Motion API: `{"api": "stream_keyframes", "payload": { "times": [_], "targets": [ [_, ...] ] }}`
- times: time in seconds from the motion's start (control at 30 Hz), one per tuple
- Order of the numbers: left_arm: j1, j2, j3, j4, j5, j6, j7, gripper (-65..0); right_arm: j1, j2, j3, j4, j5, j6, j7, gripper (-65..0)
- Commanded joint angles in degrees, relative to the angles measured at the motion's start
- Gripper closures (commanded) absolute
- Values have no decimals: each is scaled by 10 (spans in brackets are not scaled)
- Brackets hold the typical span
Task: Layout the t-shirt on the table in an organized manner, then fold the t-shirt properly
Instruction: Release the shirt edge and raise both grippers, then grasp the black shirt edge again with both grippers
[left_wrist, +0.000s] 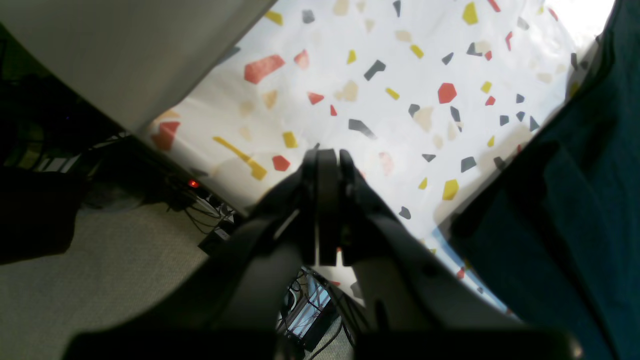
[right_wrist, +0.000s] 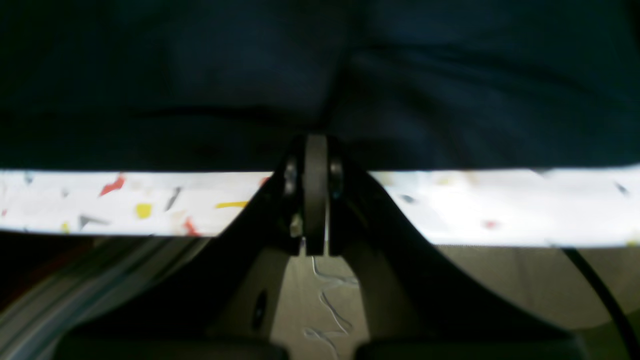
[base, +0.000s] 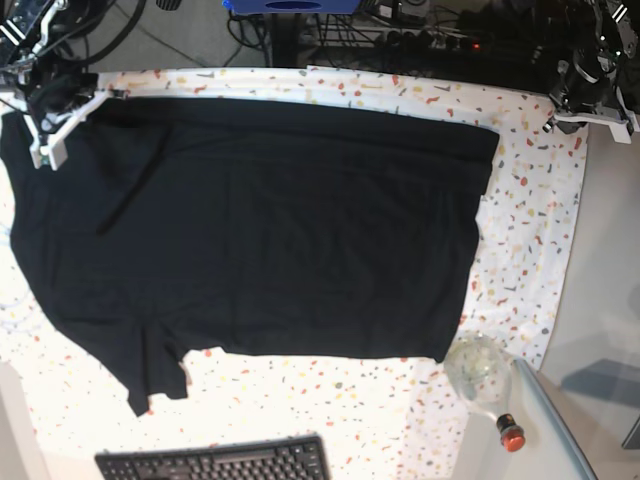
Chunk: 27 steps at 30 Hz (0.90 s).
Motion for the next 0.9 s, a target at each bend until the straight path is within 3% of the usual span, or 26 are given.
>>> {"api": "stream_keyframes", "payload": {
  "times": [0.0,0.63,0.87],
  "targets": [
    [2,-8,-3,9,-5,-3,-9,0,-4,4,-5,8,4,3,-3,0],
    [6,-11,-8,8,-5,-3,-9,0,43,1,-40,-80,2,3,12,0],
    [6,-11,-3,14,-5,-4,-9,0,22,-3,-41,25,4,3,-26,0]
  ]
}}
